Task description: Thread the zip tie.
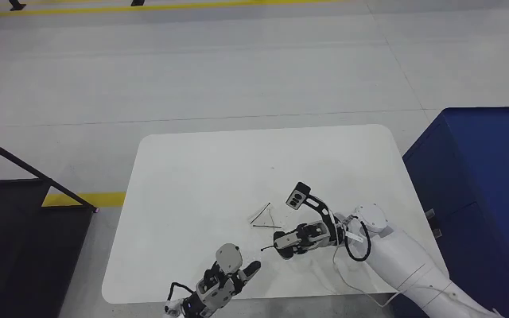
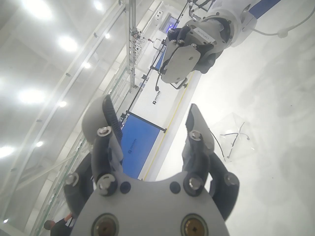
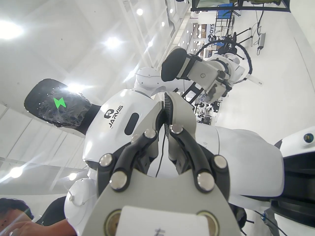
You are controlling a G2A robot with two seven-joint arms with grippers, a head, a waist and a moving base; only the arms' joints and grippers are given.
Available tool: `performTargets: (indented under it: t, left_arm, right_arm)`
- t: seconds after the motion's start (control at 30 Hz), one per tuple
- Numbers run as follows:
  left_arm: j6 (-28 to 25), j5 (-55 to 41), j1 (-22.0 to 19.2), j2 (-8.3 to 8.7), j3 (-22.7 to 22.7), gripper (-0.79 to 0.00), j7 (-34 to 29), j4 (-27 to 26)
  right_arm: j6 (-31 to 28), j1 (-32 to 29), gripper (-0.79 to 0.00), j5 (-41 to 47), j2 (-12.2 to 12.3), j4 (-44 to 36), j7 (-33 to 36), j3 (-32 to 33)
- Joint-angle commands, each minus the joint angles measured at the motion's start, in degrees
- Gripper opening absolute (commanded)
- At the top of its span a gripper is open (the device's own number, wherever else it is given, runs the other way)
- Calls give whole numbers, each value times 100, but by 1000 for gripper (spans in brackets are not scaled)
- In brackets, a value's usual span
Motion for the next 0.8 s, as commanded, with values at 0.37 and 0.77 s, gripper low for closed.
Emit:
performTargets:
  t: [0.37, 0.77]
  left_arm:
    - [-2126, -2340, -223, 27, -281, 0, -96, 54]
    - [-2796, -2872, -285, 48, -374, 0, -160, 59]
  right_arm:
    - [-621, -222, -785, 30, 90, -514, 104, 679]
    - [-1026, -364, -785, -217, 126, -874, 41, 961]
